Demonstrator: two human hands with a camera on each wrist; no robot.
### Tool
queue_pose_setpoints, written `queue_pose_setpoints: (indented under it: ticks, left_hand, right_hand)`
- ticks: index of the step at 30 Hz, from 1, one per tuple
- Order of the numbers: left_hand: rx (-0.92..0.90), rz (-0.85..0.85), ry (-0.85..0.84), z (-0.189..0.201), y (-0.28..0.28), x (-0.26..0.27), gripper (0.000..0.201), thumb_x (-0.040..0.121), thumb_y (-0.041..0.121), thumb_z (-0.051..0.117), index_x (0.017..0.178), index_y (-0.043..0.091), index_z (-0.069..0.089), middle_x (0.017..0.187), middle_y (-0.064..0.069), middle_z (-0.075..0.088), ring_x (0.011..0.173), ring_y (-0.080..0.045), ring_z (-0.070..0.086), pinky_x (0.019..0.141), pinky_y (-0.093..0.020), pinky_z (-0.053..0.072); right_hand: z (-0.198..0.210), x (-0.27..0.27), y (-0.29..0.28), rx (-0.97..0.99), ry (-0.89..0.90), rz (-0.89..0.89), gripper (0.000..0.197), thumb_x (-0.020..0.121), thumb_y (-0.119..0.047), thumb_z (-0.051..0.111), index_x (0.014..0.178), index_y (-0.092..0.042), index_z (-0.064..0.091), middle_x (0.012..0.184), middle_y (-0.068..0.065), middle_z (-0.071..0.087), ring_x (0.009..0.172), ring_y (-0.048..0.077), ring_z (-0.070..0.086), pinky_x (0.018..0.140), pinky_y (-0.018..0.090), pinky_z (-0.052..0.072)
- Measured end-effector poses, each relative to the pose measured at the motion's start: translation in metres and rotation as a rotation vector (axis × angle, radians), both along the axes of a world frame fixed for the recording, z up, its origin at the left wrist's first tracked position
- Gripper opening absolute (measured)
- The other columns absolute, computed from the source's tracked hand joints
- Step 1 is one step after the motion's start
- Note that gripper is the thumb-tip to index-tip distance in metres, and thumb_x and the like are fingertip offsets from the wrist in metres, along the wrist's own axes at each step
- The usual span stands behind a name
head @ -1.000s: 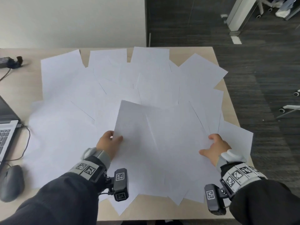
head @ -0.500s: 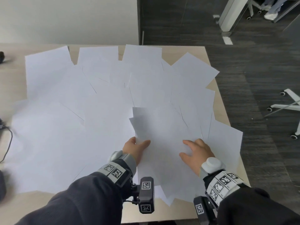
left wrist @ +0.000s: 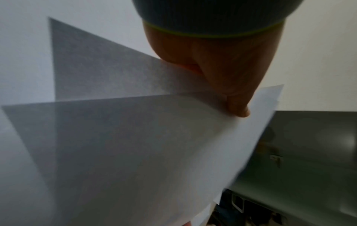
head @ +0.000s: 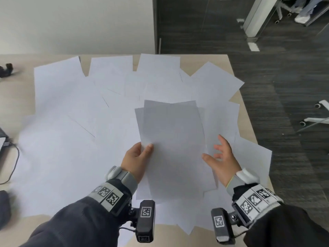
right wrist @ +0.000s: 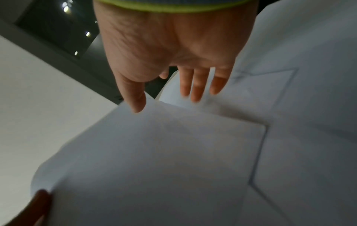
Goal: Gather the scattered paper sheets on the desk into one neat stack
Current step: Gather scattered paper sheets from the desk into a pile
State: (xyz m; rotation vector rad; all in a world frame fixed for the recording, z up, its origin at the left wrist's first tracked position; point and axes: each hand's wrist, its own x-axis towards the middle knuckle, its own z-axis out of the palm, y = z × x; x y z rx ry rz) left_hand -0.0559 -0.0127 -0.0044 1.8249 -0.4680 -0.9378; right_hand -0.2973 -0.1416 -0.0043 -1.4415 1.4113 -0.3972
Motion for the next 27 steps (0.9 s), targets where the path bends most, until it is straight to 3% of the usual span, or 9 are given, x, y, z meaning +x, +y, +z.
queue_pose_setpoints:
  ticks: [3,5,9,13,17,19,22,24,27]
  left_hand:
    - [-0.02,0.074,-0.012,0.009,-0.008,0.009,0.034,0.1,0.036,0.059,0.077,0.012,0.063,0.065,0.008,0.064,0.063,-0.012,0.058,0.061,-0.027,0.048]
    - [0.027,0.176,-0.002,0.008,-0.011,0.018,0.042,0.1,0.043,0.056,0.075,0.009,0.06,0.067,0.002,0.057,0.063,-0.017,0.053,0.061,-0.028,0.043]
    - [0.158,0.188,0.052,0.002,-0.016,0.026,0.038,0.097,0.051,0.056,0.092,0.015,0.068,0.089,0.0,0.069,0.083,-0.023,0.064,0.077,-0.032,0.053]
    - [0.289,-0.053,-0.049,-0.003,-0.011,0.026,0.039,0.092,0.052,0.06,0.085,0.014,0.066,0.079,-0.005,0.07,0.08,-0.03,0.069,0.064,-0.033,0.054]
    - [0.385,-0.253,-0.48,-0.015,0.014,0.047,0.028,0.09,0.051,0.063,0.104,0.028,0.071,0.108,0.008,0.07,0.104,-0.019,0.064,0.088,-0.033,0.05]
    - [0.447,-0.292,-0.636,-0.019,0.026,0.057,0.038,0.089,0.049,0.064,0.123,0.033,0.064,0.134,0.011,0.057,0.127,-0.018,0.049,0.102,-0.035,0.042]
    - [0.644,-0.4,-0.69,-0.025,0.034,0.057,0.079,0.083,0.068,0.057,0.151,0.036,0.033,0.164,0.009,0.019,0.152,-0.021,0.014,0.119,-0.044,0.024]
    - [0.757,-0.444,-0.682,-0.029,0.036,0.054,0.106,0.075,0.085,0.05,0.158,0.034,0.008,0.169,0.008,-0.006,0.155,-0.023,-0.007,0.123,-0.048,0.012]
    - [0.801,-0.466,-0.687,-0.034,0.039,0.048,0.126,0.065,0.096,0.045,0.158,0.033,-0.012,0.167,0.005,-0.022,0.153,-0.025,-0.021,0.124,-0.05,0.002]
  right_hand:
    - [0.001,0.021,-0.005,0.219,-0.138,-0.051,0.067,0.084,-0.033,0.074,0.14,-0.041,0.038,0.099,0.001,0.066,0.082,0.011,0.063,0.074,0.028,0.046]
    - [-0.001,0.032,-0.005,0.402,-0.26,-0.13,0.051,0.084,-0.028,0.073,0.132,-0.028,0.054,0.104,0.011,0.07,0.081,0.022,0.066,0.07,0.032,0.051]
    - [-0.008,0.036,-0.003,0.665,-0.381,-0.186,0.036,0.086,-0.012,0.069,0.12,-0.003,0.063,0.113,0.024,0.069,0.102,0.044,0.067,0.089,0.06,0.052]
    - [-0.012,0.03,-0.004,0.466,-0.208,-0.079,0.016,0.089,-0.006,0.066,0.104,-0.005,0.071,0.101,0.02,0.074,0.088,0.034,0.071,0.088,0.049,0.055]
    - [-0.018,0.012,-0.012,0.208,-0.046,-0.004,0.014,0.091,-0.008,0.064,0.092,-0.02,0.071,0.093,0.008,0.075,0.094,0.033,0.071,0.094,0.048,0.054]
    - [-0.022,0.001,-0.017,0.205,-0.027,-0.039,0.019,0.093,-0.007,0.061,0.092,-0.024,0.07,0.096,0.006,0.074,0.097,0.033,0.069,0.096,0.05,0.052]
    - [-0.023,-0.01,-0.021,0.205,-0.029,-0.113,0.023,0.094,-0.005,0.057,0.09,-0.024,0.069,0.099,0.01,0.072,0.097,0.034,0.067,0.097,0.052,0.051]
    - [-0.023,-0.014,-0.023,0.174,-0.034,-0.157,0.023,0.095,-0.004,0.056,0.087,-0.023,0.067,0.101,0.015,0.07,0.091,0.031,0.063,0.094,0.048,0.05]
    - [-0.022,-0.015,-0.025,0.137,-0.06,-0.198,0.023,0.095,-0.005,0.056,0.084,-0.023,0.066,0.098,0.016,0.067,0.085,0.026,0.058,0.086,0.039,0.047]
